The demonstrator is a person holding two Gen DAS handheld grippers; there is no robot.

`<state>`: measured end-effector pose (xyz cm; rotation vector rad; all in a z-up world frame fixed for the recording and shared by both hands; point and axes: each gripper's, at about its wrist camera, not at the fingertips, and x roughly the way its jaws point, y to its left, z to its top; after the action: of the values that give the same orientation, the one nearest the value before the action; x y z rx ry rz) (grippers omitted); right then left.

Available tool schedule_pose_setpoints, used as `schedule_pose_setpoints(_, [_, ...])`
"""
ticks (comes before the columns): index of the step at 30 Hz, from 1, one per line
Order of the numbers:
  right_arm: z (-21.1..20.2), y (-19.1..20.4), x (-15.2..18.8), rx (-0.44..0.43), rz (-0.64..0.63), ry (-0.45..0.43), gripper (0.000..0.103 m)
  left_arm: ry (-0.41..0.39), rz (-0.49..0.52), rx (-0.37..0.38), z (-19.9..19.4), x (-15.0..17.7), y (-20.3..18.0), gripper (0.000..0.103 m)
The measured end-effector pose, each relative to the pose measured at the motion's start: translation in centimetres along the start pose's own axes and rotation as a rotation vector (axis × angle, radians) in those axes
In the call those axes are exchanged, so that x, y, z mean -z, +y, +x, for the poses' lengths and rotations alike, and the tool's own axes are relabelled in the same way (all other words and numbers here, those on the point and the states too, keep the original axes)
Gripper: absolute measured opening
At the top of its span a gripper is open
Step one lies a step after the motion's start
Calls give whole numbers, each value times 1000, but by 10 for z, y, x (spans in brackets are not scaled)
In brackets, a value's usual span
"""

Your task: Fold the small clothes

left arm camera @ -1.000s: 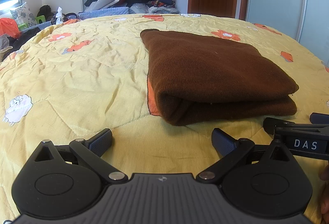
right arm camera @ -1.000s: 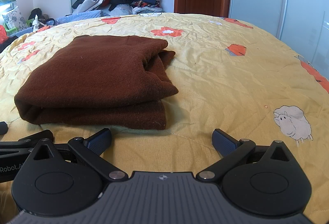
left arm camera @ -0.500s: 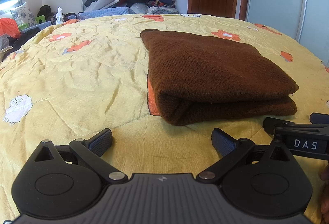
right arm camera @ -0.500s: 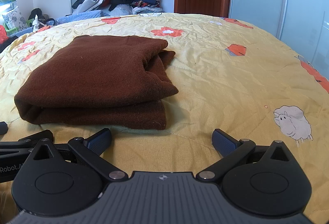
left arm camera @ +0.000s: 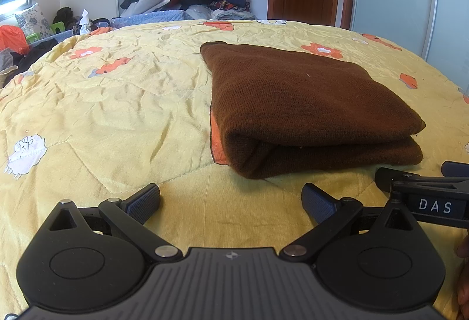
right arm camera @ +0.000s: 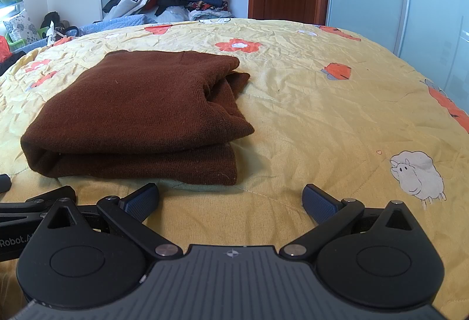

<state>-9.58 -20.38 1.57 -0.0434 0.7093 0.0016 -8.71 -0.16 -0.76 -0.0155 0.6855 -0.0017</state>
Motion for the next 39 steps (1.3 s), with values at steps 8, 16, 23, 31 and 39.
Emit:
schedule_pose_setpoints(8, [0, 0, 0, 0, 0, 0, 103, -7, -30, 12, -4, 0, 2, 103])
schedule_pose_setpoints(16, [0, 0, 0, 0, 0, 0, 103, 3, -27, -8, -3, 0, 2, 103])
schedule_pose_setpoints(23, [0, 0, 0, 0, 0, 0, 103, 22, -32, -24, -3, -2, 1, 103])
schedule_pose_setpoints(31, [0, 0, 0, 0, 0, 0, 103, 49, -28, -30, -1, -4, 0, 103])
schedule_pose_setpoints(39, [0, 0, 0, 0, 0, 0, 103, 57, -32, -31, -1, -5, 0, 103])
